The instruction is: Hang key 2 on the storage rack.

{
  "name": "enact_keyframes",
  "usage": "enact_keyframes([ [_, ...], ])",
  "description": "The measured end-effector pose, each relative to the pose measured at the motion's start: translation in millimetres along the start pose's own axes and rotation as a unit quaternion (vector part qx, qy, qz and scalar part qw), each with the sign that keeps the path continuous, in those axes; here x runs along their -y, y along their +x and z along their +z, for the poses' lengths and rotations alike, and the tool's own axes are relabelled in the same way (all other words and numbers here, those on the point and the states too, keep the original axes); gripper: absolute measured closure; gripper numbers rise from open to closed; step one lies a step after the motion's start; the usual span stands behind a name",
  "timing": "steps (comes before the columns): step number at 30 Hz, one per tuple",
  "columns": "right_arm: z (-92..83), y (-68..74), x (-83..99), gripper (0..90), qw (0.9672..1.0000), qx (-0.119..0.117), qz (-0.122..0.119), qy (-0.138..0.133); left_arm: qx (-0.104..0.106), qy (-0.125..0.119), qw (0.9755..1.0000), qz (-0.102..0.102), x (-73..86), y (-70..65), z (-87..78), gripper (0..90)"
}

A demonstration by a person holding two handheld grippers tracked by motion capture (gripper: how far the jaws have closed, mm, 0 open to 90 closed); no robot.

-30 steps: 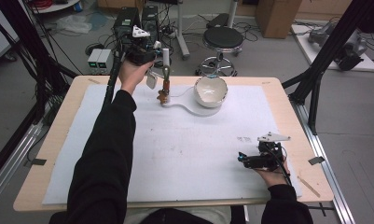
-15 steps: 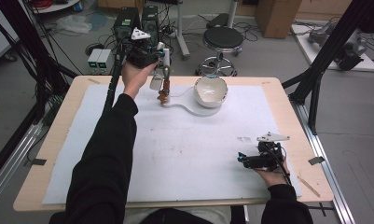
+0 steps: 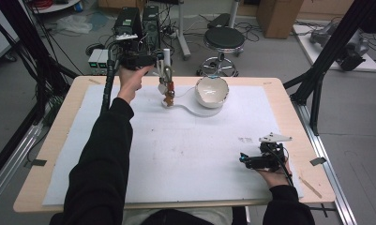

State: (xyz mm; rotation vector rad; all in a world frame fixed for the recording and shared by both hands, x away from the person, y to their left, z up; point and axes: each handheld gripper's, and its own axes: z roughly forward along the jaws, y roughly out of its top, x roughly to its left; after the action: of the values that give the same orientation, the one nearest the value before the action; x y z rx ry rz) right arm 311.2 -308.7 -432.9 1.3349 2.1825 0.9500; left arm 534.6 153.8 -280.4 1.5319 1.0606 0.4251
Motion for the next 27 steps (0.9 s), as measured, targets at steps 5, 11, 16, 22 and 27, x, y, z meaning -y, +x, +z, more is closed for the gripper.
enact_keyframes([
  [5,-1.0,-0.7,-1.5,0.9,0.9999,0.003,0.005,-0.01,0.009,0.017,0.9996,-0.021,1.5,10.8,-5.7,1.6],
  [11,0.7,-1.1,-1.9,0.9,0.9999,0.0,0.004,-0.009,0.037,0.066,0.9971,0.005,6.9,16.7,-9.3,1.7],
  [16,0.8,-0.8,-1.7,0.9,1.0,0.0,0.004,-0.008,0.029,0.059,0.9975,0.025,11.1,15.9,-19.5,1.7],
  [22,1.2,-0.5,-1.6,0.9,1.0,-0.002,0.003,-0.007,0.037,0.049,0.9974,0.037,19.6,19.0,-34.9,1.7],
  [27,2.0,0.7,-2.2,0.9,1.0,-0.003,0.001,-0.004,0.028,0.054,0.9971,0.046,28.9,22.0,-47.9,1.7],
])
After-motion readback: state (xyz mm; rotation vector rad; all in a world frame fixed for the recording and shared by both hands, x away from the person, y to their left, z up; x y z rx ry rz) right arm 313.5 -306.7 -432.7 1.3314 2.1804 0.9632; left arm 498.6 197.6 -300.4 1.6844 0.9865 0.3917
